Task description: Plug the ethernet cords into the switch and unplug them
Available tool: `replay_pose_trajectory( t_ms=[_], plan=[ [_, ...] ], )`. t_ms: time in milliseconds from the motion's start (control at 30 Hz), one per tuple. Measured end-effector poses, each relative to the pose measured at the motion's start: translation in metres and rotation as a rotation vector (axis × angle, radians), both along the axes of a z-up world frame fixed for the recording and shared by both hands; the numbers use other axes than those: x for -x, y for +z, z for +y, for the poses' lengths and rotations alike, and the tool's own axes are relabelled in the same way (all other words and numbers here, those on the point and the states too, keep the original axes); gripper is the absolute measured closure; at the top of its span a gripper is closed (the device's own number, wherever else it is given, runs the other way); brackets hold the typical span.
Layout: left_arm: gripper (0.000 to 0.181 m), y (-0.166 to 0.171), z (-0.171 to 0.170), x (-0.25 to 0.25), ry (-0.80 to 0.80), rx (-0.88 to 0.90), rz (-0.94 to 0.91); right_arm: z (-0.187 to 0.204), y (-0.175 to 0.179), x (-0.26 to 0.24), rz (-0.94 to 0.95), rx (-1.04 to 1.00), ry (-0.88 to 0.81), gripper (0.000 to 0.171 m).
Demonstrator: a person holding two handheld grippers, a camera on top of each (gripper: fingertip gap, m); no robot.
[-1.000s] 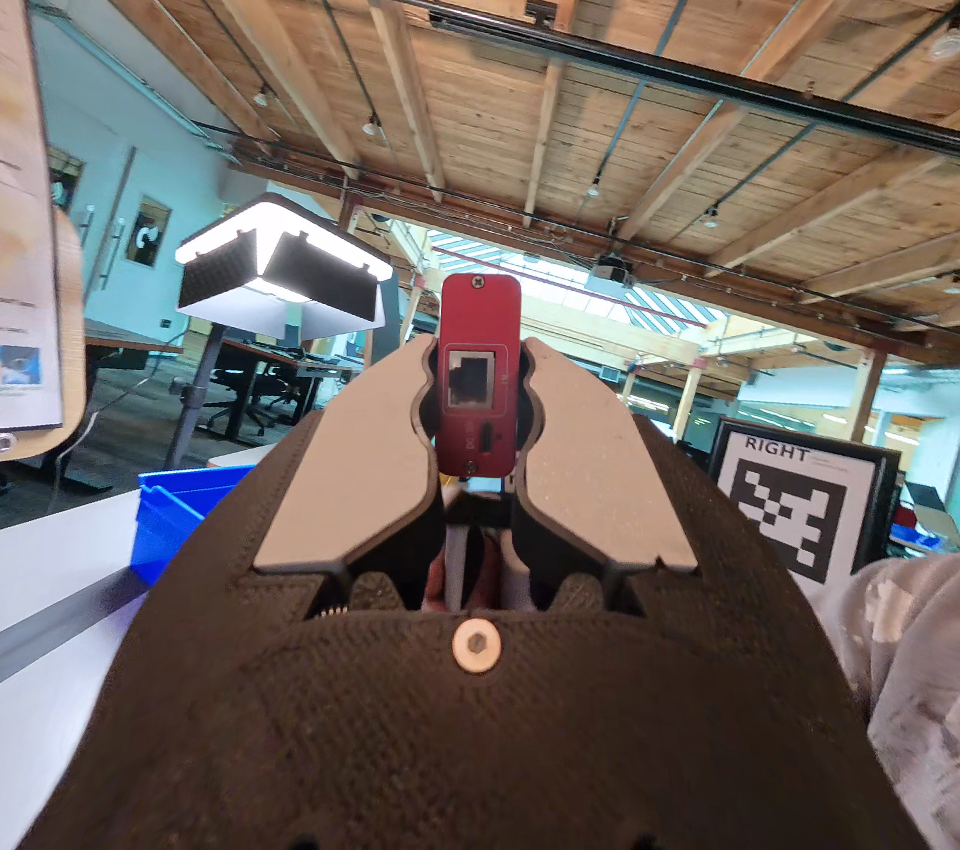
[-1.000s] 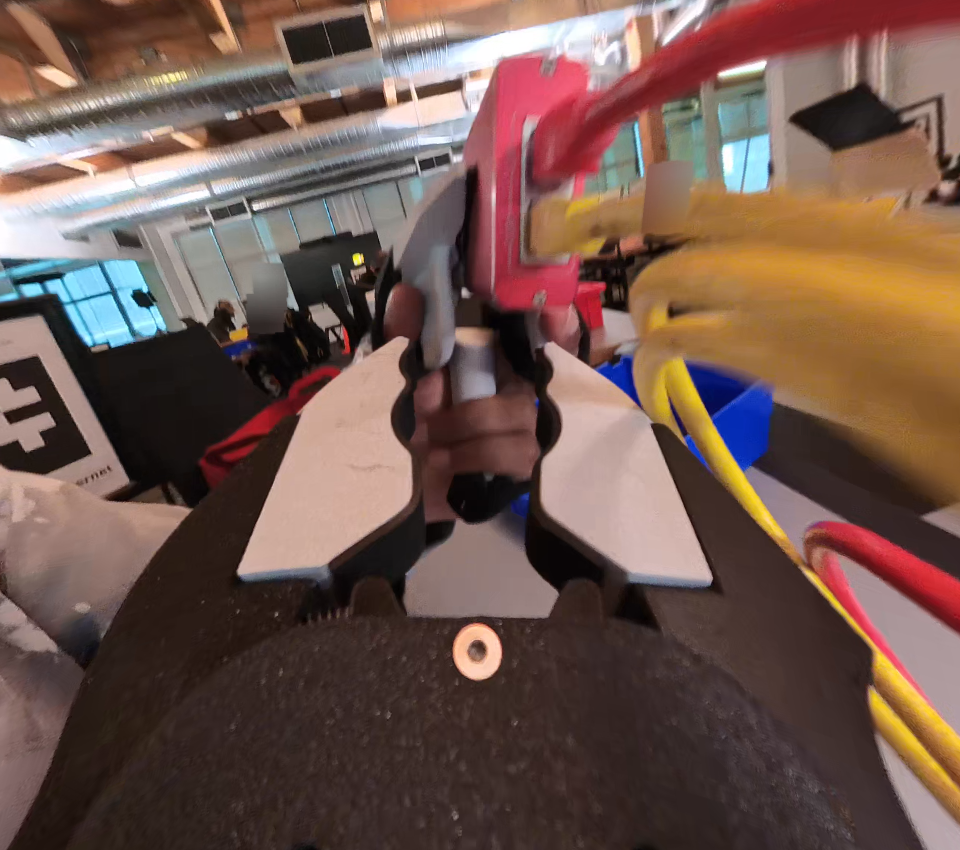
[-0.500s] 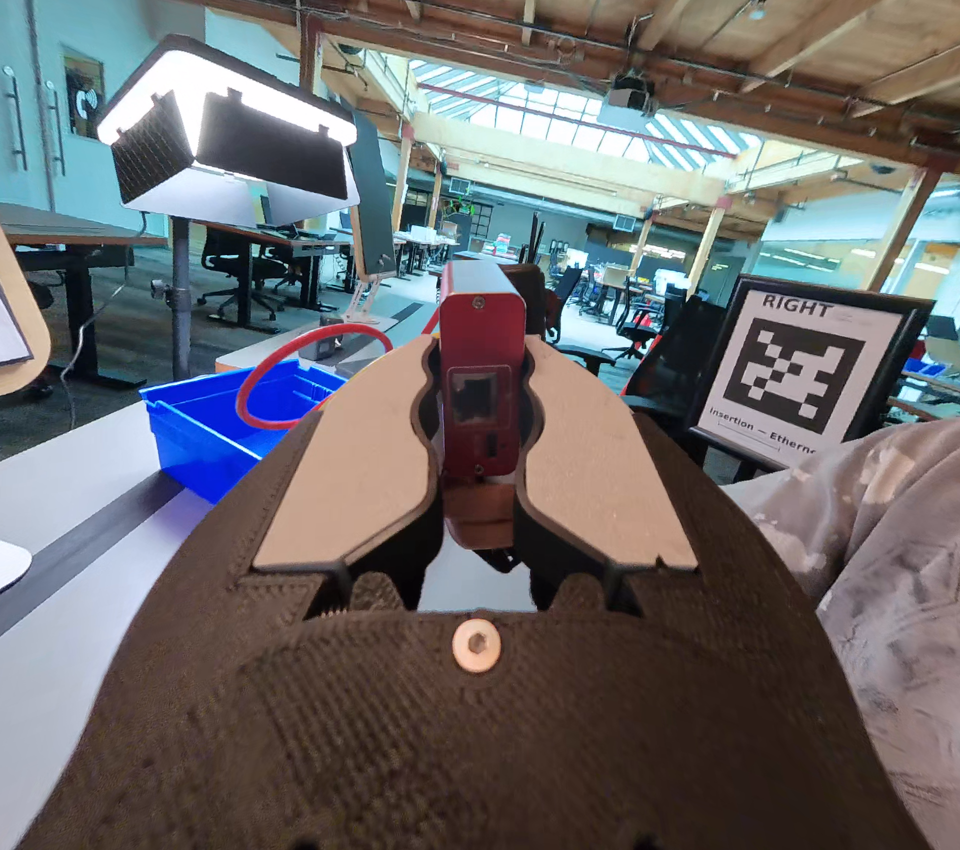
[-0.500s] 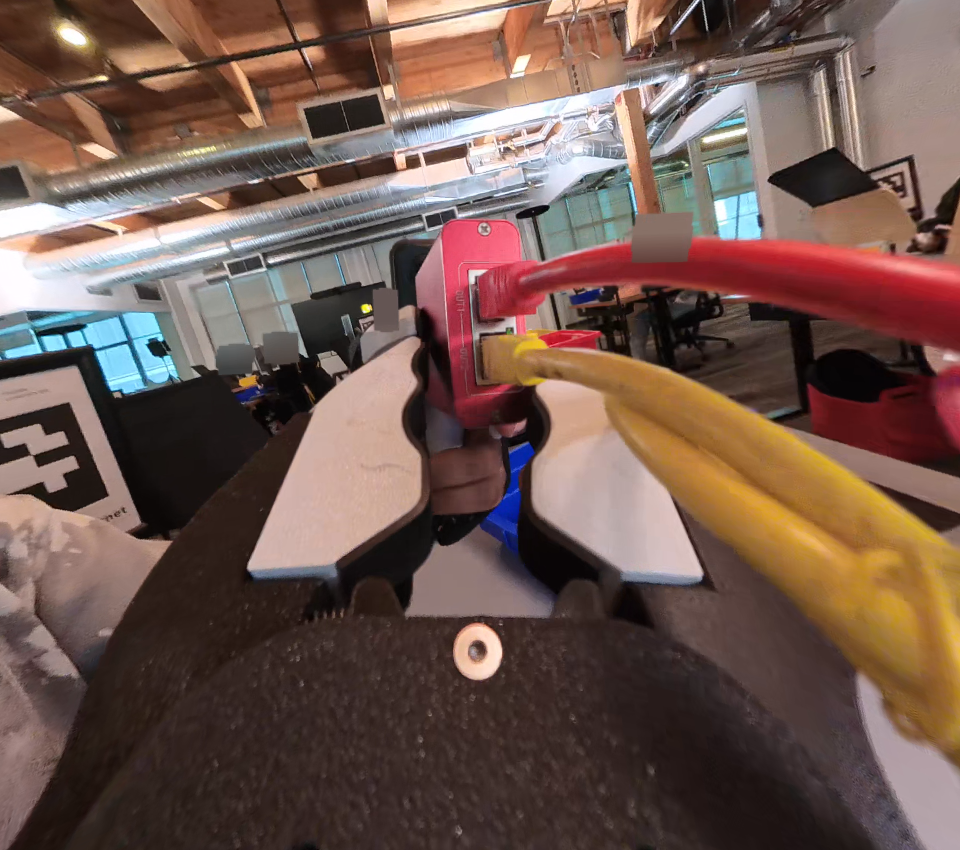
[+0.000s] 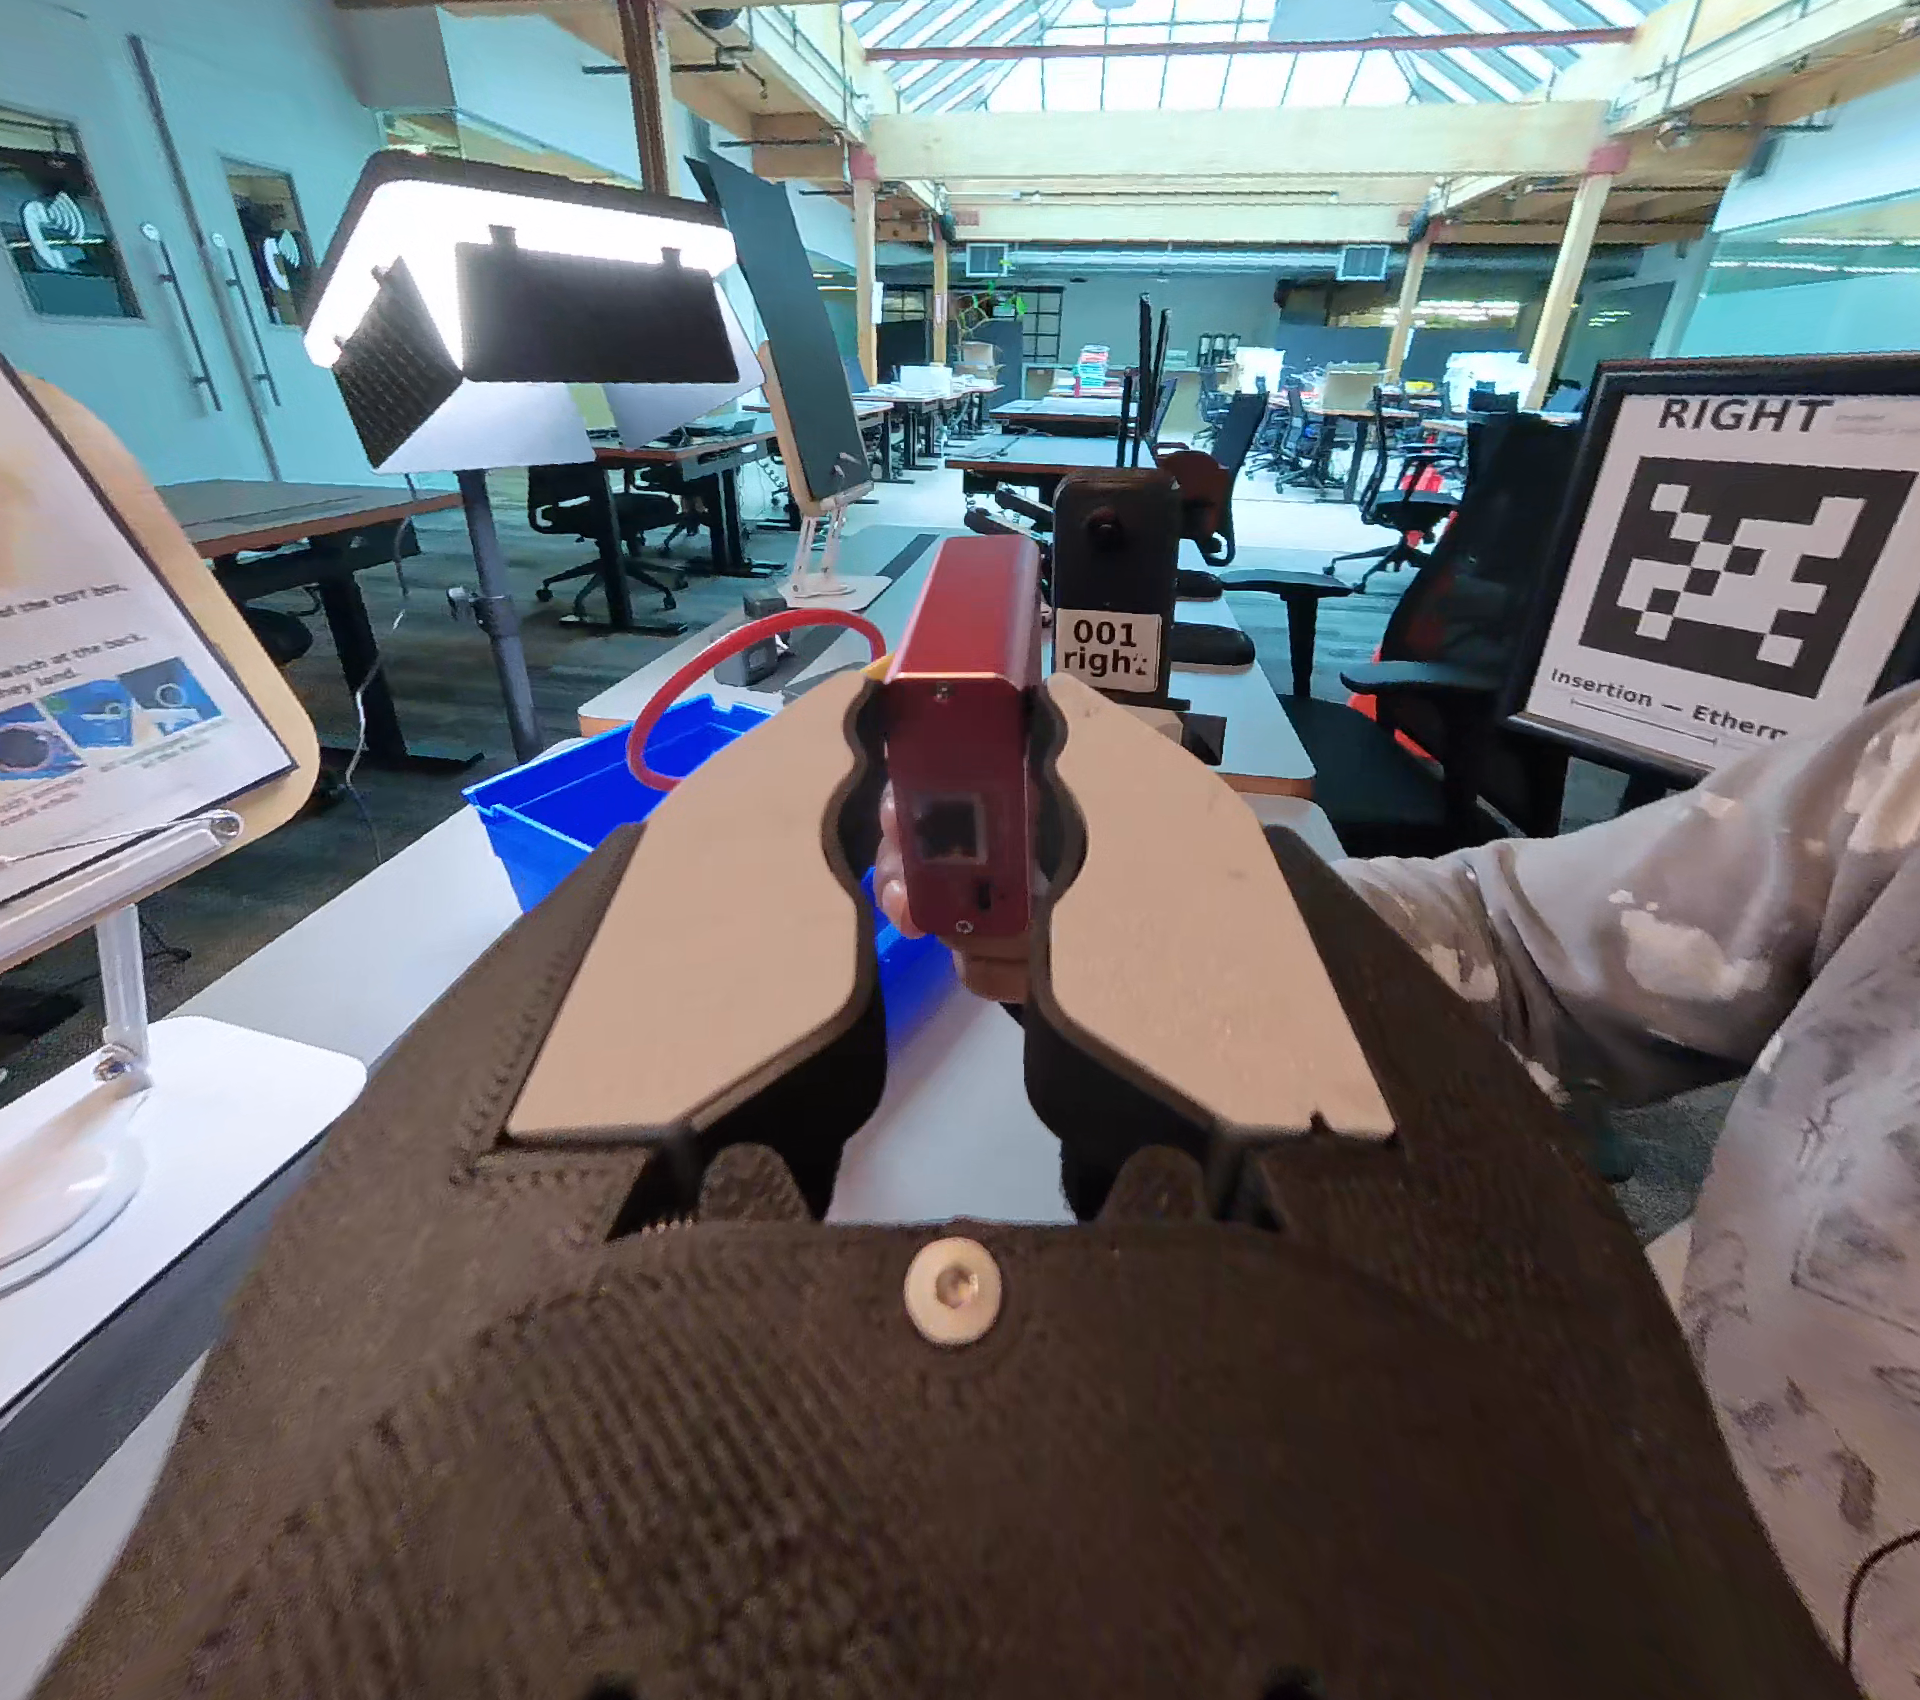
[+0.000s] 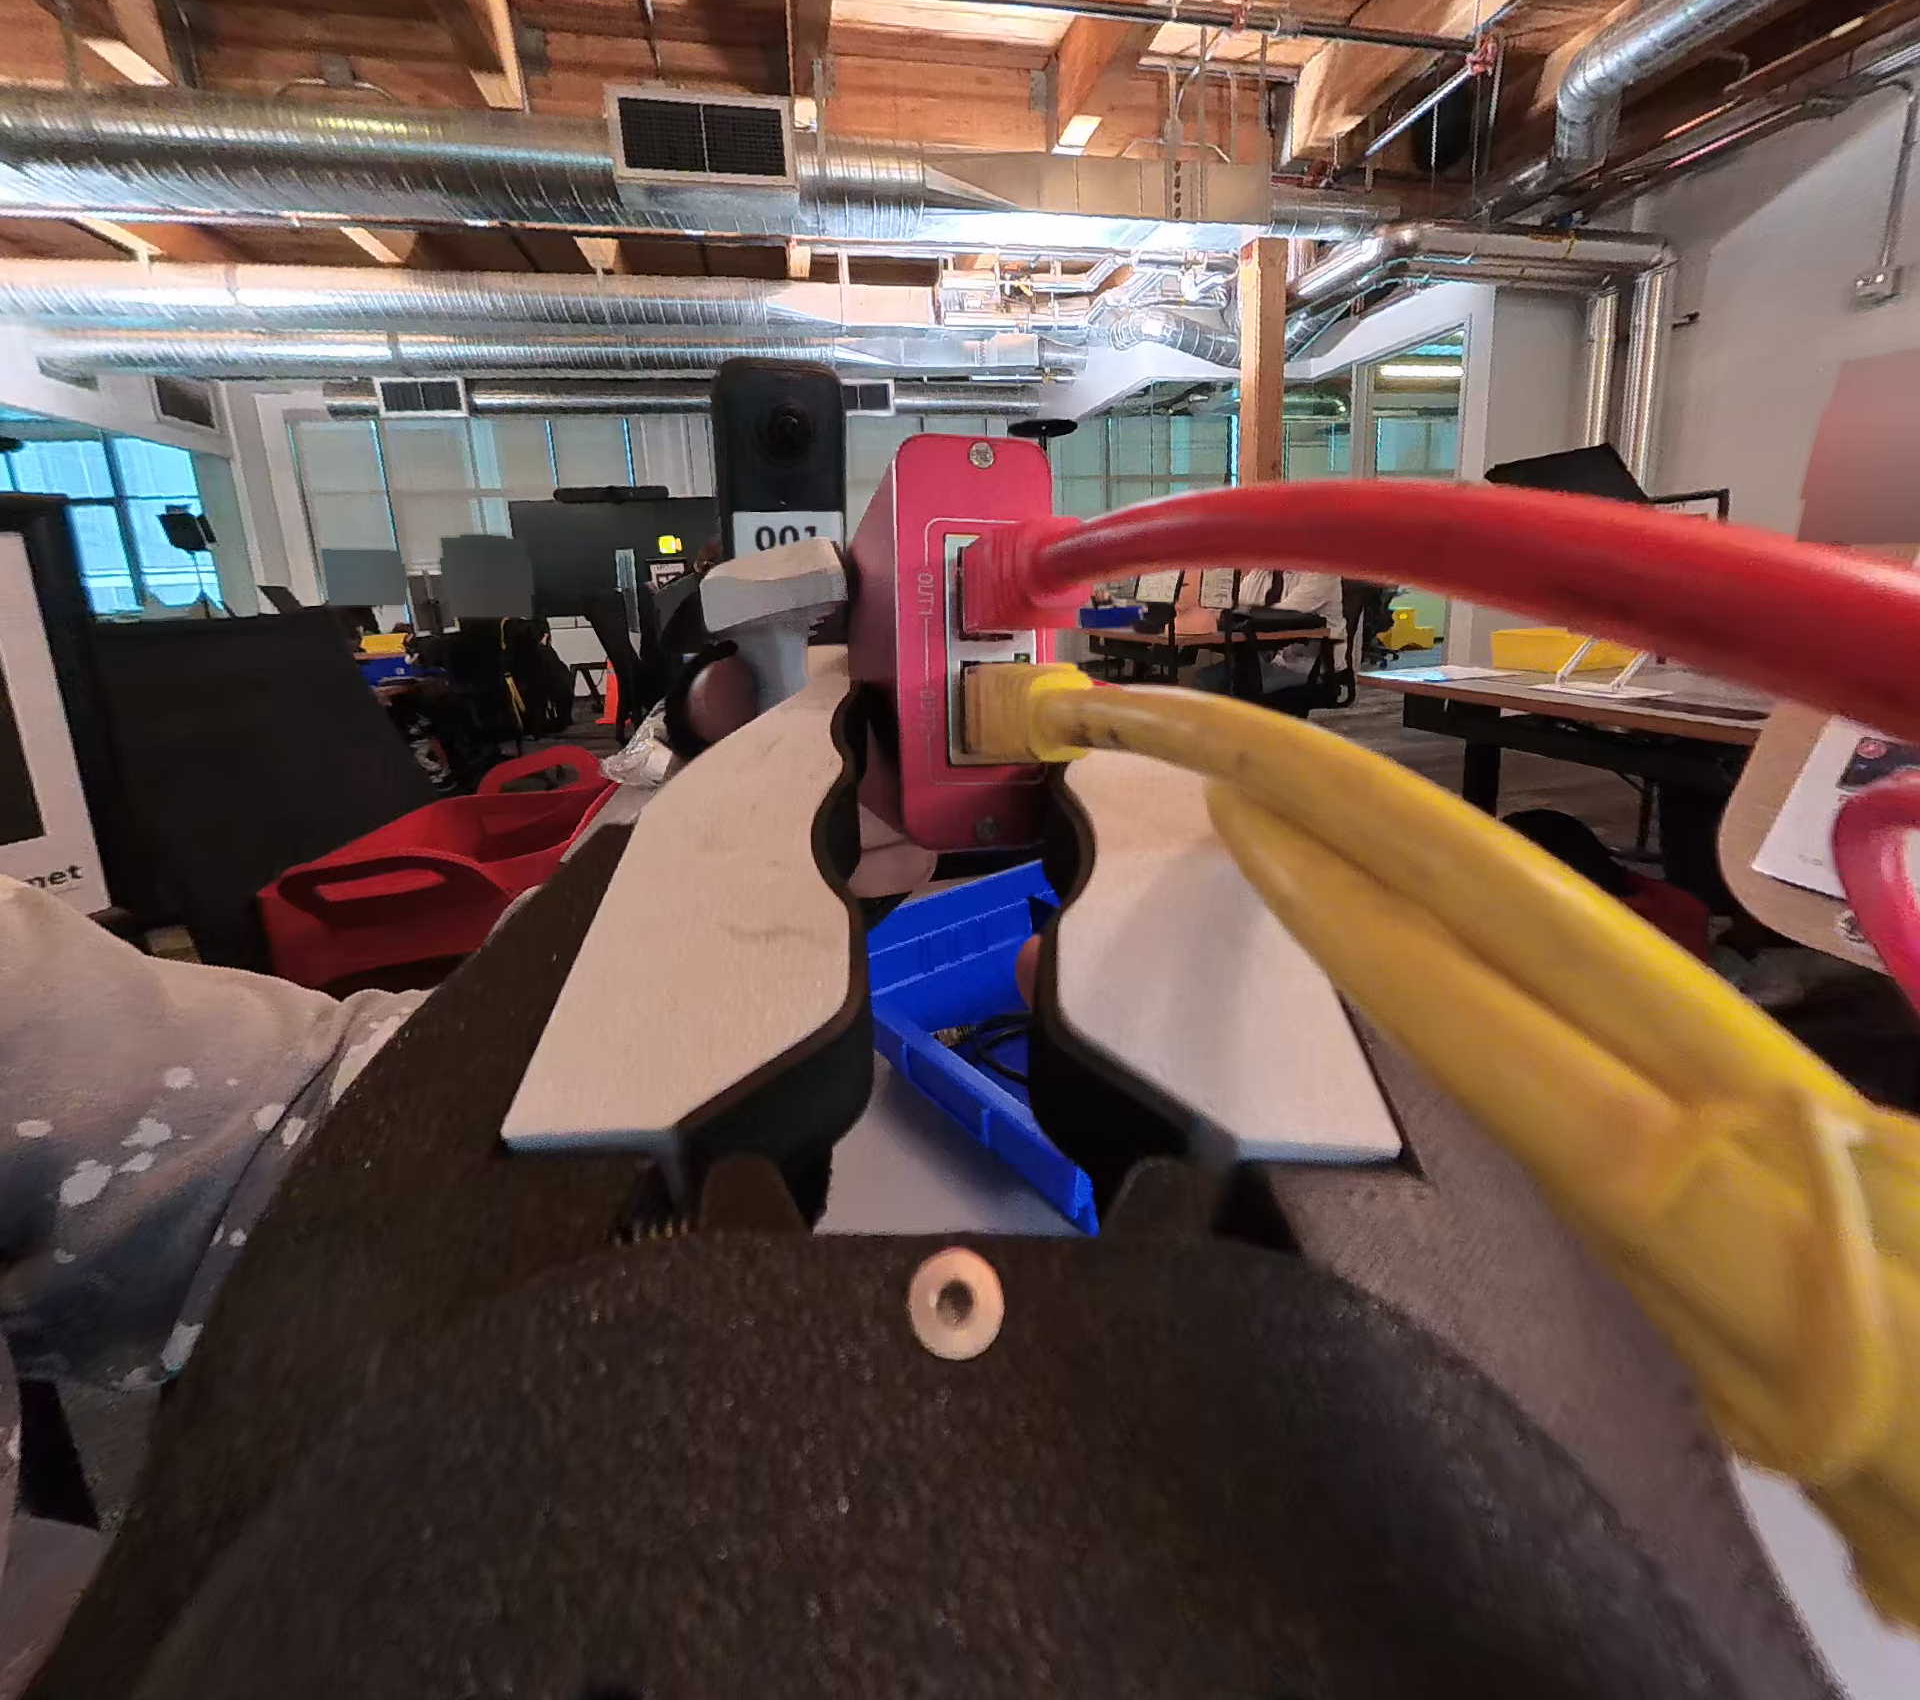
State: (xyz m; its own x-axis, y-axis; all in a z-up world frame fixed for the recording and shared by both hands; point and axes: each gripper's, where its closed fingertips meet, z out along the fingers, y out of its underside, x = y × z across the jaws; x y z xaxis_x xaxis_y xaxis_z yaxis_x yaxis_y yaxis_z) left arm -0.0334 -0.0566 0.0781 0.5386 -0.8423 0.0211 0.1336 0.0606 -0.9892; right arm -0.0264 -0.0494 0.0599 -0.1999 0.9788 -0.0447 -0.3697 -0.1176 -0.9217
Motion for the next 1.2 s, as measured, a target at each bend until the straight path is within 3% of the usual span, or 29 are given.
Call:
replay_pose_trajectory(
  t_ms=[267,333,500,900,1100,1200],
  plan=[
    [0.155,-0.011,-0.011,-0.009,-0.158,0.085,0.031,-0.013,-0.003,0.001,-0.048,-0.059,0.057,0.135],
    [0.155,-0.012,-0.01,-0.012,-0.176,0.097,0.008,-0.014,-0.002,-0.001,-0.044,-0.053,0.077,0.14],
    [0.155,-0.018,-0.003,-0.011,-0.173,0.155,-0.001,-0.01,-0.004,-0.002,-0.074,-0.039,0.081,0.142],
    [0.155,-0.016,-0.002,-0.008,-0.101,0.082,0.051,-0.008,-0.009,0.0,-0.111,-0.012,0.105,0.142],
    [0.156,-0.018,-0.006,-0.007,-0.11,0.091,0.088,-0.01,-0.01,0.002,-0.123,-0.024,0.102,0.135],
    [0.156,-0.023,-0.007,-0.008,-0.127,0.116,0.108,-0.011,-0.008,0.0,-0.104,-0.014,0.118,0.101]
  ],
)
